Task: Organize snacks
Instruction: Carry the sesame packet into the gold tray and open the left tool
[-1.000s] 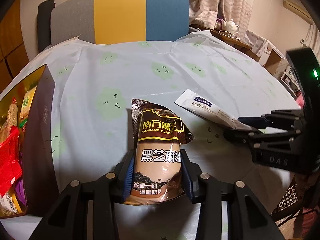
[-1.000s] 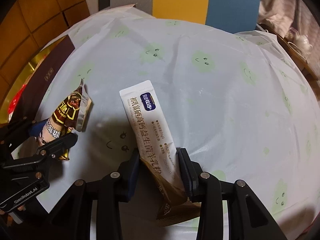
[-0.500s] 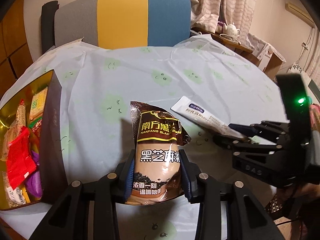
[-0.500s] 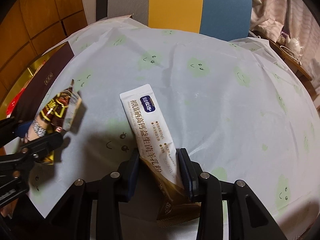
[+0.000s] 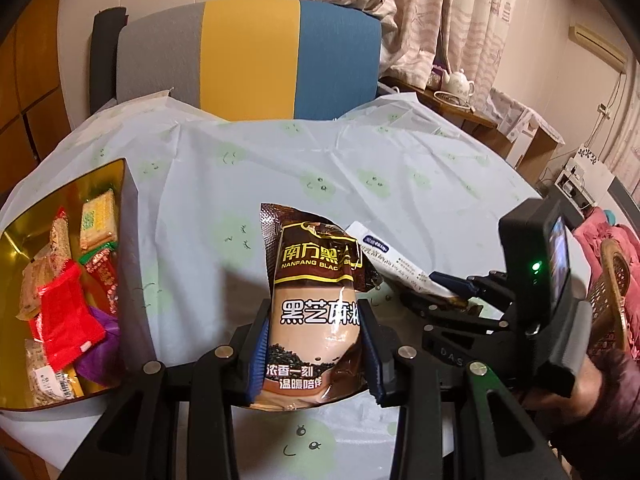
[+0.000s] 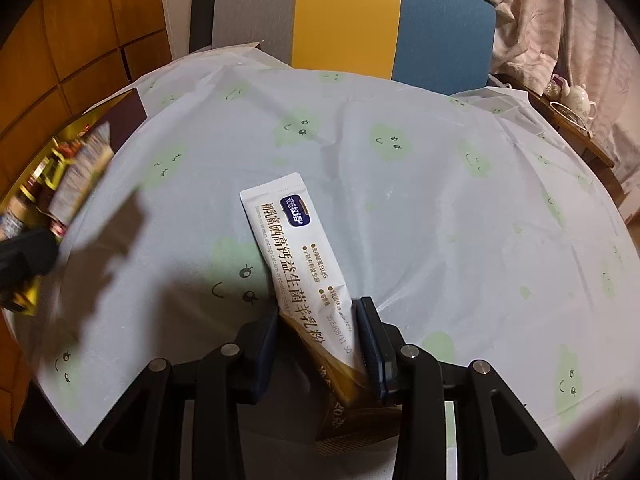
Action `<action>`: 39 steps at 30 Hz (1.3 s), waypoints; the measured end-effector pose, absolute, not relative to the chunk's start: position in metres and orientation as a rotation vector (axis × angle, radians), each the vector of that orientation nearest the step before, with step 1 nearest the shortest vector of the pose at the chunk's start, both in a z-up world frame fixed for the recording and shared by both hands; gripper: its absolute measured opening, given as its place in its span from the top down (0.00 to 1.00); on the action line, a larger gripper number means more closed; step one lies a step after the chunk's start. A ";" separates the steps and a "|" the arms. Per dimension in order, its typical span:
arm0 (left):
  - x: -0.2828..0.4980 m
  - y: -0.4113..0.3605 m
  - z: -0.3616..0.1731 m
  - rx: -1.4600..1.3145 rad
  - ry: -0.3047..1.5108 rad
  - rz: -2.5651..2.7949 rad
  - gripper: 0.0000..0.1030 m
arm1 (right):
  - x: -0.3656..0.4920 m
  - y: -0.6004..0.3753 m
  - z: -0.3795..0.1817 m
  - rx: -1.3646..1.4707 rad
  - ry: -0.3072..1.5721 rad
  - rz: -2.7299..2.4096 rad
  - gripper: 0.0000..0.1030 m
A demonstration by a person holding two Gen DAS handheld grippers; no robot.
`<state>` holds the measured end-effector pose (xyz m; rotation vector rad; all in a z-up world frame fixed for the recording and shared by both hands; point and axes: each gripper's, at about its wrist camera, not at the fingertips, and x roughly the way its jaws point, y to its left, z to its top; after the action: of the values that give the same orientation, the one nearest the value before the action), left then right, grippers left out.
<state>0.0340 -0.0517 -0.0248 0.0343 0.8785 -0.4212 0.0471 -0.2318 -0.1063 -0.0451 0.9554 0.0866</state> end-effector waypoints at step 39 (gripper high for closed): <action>0.110 0.227 -0.059 -0.523 0.998 0.189 0.59 | 0.047 -0.234 -0.106 -0.016 0.949 0.078 0.62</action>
<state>0.1098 0.2273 -0.0595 -0.5225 0.9982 0.1889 0.0469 -0.2335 -0.1065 -0.0156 0.9492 0.0778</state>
